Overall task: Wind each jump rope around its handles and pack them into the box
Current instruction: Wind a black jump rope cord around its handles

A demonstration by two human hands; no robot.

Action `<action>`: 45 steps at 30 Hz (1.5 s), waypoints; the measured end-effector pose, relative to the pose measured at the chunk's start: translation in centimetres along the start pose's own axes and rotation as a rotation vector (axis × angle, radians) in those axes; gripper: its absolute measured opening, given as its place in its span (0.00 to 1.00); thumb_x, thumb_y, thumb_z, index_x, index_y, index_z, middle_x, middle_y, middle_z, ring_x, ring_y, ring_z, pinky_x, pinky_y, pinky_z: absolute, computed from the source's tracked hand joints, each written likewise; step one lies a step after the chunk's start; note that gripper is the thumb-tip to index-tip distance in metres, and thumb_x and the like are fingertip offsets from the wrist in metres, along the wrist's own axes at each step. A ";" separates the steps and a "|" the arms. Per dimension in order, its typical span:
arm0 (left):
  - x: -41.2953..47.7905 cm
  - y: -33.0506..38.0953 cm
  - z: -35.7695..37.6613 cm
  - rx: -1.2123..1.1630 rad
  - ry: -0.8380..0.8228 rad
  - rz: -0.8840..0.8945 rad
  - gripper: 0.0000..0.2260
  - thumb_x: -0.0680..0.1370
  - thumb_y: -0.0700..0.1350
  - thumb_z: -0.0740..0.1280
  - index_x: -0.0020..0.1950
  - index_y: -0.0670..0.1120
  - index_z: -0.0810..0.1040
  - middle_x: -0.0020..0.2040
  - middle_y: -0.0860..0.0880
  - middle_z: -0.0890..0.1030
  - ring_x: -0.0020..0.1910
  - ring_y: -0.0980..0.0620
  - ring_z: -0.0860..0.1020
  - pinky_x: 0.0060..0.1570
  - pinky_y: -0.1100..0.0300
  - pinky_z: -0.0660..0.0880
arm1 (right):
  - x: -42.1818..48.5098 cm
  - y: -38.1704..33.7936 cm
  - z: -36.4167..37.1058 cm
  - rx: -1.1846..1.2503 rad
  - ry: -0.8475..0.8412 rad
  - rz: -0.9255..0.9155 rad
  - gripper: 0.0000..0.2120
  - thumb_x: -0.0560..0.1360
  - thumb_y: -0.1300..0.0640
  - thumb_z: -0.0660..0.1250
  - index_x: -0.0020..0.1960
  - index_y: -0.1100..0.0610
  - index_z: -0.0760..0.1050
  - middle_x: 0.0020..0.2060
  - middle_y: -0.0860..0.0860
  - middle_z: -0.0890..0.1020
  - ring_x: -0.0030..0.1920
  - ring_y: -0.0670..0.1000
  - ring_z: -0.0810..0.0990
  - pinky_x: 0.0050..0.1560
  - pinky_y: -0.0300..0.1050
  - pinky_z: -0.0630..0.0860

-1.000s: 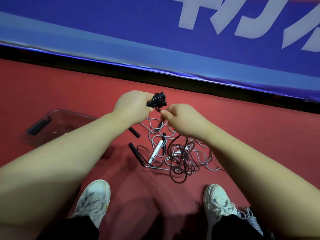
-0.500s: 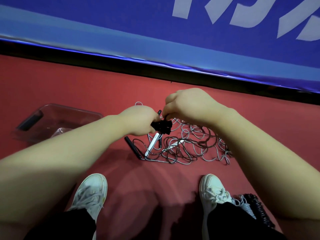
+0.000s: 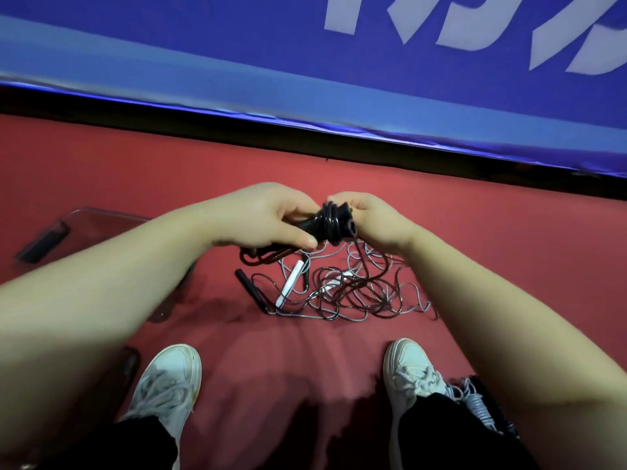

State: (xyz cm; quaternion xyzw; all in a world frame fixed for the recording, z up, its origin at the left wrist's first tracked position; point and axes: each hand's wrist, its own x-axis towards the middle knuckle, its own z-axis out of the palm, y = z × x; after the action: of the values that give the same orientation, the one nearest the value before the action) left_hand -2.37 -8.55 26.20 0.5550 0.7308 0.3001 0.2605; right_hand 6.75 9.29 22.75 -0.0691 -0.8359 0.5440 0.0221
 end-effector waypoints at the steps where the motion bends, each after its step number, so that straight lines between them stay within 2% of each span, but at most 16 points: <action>1: 0.0 0.2 -0.1 -0.079 0.043 -0.014 0.06 0.72 0.44 0.72 0.47 0.48 0.79 0.41 0.52 0.83 0.39 0.60 0.77 0.44 0.64 0.72 | 0.2 0.1 0.6 0.034 0.038 -0.007 0.13 0.76 0.53 0.60 0.39 0.62 0.72 0.31 0.56 0.69 0.30 0.50 0.64 0.31 0.40 0.61; 4: 0.4 0.4 -0.3 -0.461 0.216 -0.088 0.08 0.75 0.33 0.67 0.47 0.45 0.75 0.38 0.49 0.84 0.36 0.58 0.81 0.41 0.67 0.77 | 0.7 0.5 2.2 0.004 0.159 -0.039 0.17 0.82 0.54 0.54 0.36 0.54 0.68 0.25 0.46 0.68 0.25 0.44 0.63 0.28 0.40 0.59; 6: 0.7 0.4 -0.7 -0.578 0.363 -0.110 0.08 0.75 0.31 0.66 0.47 0.43 0.74 0.34 0.49 0.83 0.34 0.57 0.81 0.42 0.64 0.78 | 0.7 0.9 2.9 -0.143 0.212 -0.098 0.14 0.83 0.53 0.52 0.43 0.49 0.72 0.28 0.44 0.69 0.28 0.43 0.66 0.32 0.41 0.64; 9: 1.1 -0.6 -1.0 -0.480 0.520 -0.181 0.08 0.75 0.35 0.69 0.52 0.42 0.74 0.38 0.46 0.84 0.39 0.51 0.83 0.51 0.53 0.78 | 0.4 0.5 3.1 -0.284 0.219 -0.137 0.14 0.82 0.54 0.53 0.60 0.54 0.75 0.32 0.43 0.71 0.35 0.46 0.70 0.40 0.39 0.68; 11: 1.1 -1.2 -0.7 -0.443 0.569 -0.235 0.11 0.74 0.37 0.71 0.53 0.43 0.73 0.41 0.44 0.84 0.44 0.46 0.83 0.56 0.45 0.77 | 0.6 -0.2 3.1 -0.390 0.194 -0.113 0.17 0.82 0.53 0.53 0.63 0.56 0.75 0.37 0.42 0.74 0.41 0.46 0.72 0.43 0.38 0.67; 13: 1.2 -1.5 -0.4 -0.468 0.606 -0.258 0.12 0.74 0.37 0.71 0.52 0.47 0.71 0.42 0.43 0.84 0.44 0.44 0.83 0.55 0.43 0.77 | 0.8 -0.7 3.2 -0.518 0.165 -0.109 0.18 0.82 0.51 0.53 0.63 0.56 0.75 0.44 0.46 0.79 0.46 0.49 0.75 0.48 0.41 0.69; 16: 1.1 -1.8 -0.8 -0.586 0.603 -0.259 0.21 0.74 0.35 0.70 0.61 0.52 0.68 0.43 0.43 0.83 0.40 0.47 0.82 0.51 0.49 0.79 | 0.7 -1.0 3.0 -0.712 0.235 -0.134 0.17 0.81 0.48 0.53 0.63 0.53 0.75 0.51 0.54 0.82 0.53 0.57 0.78 0.52 0.50 0.74; 18: 0.8 -1.8 -1.1 -0.655 0.545 -0.248 0.23 0.75 0.33 0.68 0.66 0.52 0.69 0.42 0.45 0.83 0.37 0.51 0.81 0.48 0.55 0.79 | 0.5 -1.5 2.4 -0.763 0.315 -0.171 0.17 0.81 0.48 0.55 0.63 0.53 0.75 0.54 0.54 0.82 0.56 0.57 0.78 0.53 0.49 0.74; 22: 0.6 -2.2 -1.4 -0.709 0.572 -0.282 0.20 0.75 0.31 0.66 0.60 0.51 0.72 0.40 0.45 0.81 0.37 0.50 0.80 0.51 0.55 0.77 | 0.3 -2.8 1.9 -0.920 0.267 -0.192 0.17 0.80 0.48 0.57 0.66 0.52 0.73 0.58 0.52 0.79 0.59 0.56 0.76 0.51 0.47 0.72; 26: 1.0 -3.5 -1.4 -0.570 0.631 -0.357 0.20 0.75 0.33 0.68 0.64 0.47 0.75 0.42 0.46 0.82 0.42 0.48 0.80 0.55 0.53 0.77 | -0.2 -3.9 2.8 -1.120 0.210 -0.180 0.16 0.82 0.51 0.52 0.67 0.51 0.69 0.56 0.52 0.76 0.55 0.59 0.77 0.45 0.47 0.72; 29: 1.2 -4.5 -1.6 -0.454 0.698 -0.392 0.20 0.75 0.35 0.69 0.66 0.45 0.75 0.46 0.45 0.83 0.43 0.49 0.81 0.53 0.56 0.76 | -0.5 -4.9 4.0 -1.091 0.214 -0.183 0.16 0.82 0.52 0.51 0.66 0.53 0.70 0.56 0.54 0.76 0.55 0.59 0.76 0.48 0.49 0.75; 31: 1.3 -5.1 -1.7 -0.431 0.730 -0.404 0.20 0.74 0.36 0.69 0.66 0.45 0.75 0.52 0.44 0.82 0.48 0.48 0.81 0.57 0.54 0.76 | -0.6 -5.3 4.4 -1.068 0.220 -0.184 0.16 0.82 0.53 0.52 0.66 0.54 0.70 0.56 0.54 0.76 0.56 0.59 0.76 0.50 0.50 0.75; 35: 1.4 -5.8 -1.5 -0.241 0.687 -0.397 0.21 0.73 0.39 0.71 0.65 0.48 0.76 0.58 0.47 0.81 0.57 0.48 0.79 0.62 0.51 0.72 | -0.8 -6.2 4.1 -1.237 0.236 -0.198 0.13 0.81 0.57 0.55 0.64 0.54 0.70 0.53 0.53 0.74 0.51 0.59 0.77 0.42 0.49 0.75; 38: 1.4 -4.9 -0.9 0.157 0.576 -0.368 0.21 0.74 0.43 0.71 0.67 0.49 0.74 0.61 0.48 0.79 0.60 0.48 0.76 0.56 0.59 0.70 | -0.9 -7.7 3.4 -1.461 0.140 -0.306 0.14 0.80 0.59 0.56 0.64 0.54 0.68 0.51 0.52 0.73 0.49 0.57 0.76 0.33 0.46 0.63; 42: 1.2 -3.0 0.4 0.400 0.346 -0.291 0.18 0.74 0.45 0.71 0.64 0.53 0.76 0.55 0.50 0.81 0.56 0.46 0.76 0.44 0.60 0.68 | -0.7 -9.3 1.7 -1.573 0.008 -0.414 0.15 0.79 0.56 0.56 0.64 0.51 0.71 0.53 0.51 0.74 0.53 0.56 0.75 0.36 0.46 0.66; 45: 1.1 -2.0 1.4 0.485 0.105 -0.211 0.16 0.74 0.48 0.71 0.60 0.50 0.77 0.50 0.49 0.81 0.52 0.47 0.77 0.40 0.60 0.65 | -0.4 -8.9 0.5 -1.529 -0.007 -0.431 0.14 0.78 0.46 0.60 0.58 0.51 0.76 0.51 0.50 0.76 0.51 0.56 0.77 0.38 0.47 0.67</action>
State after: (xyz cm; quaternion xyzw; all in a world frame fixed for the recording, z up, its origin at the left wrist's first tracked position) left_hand -2.99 -7.68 23.75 0.5058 0.8475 0.1159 0.1116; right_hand 6.25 5.18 30.69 0.0998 -0.9728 -0.1966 0.0705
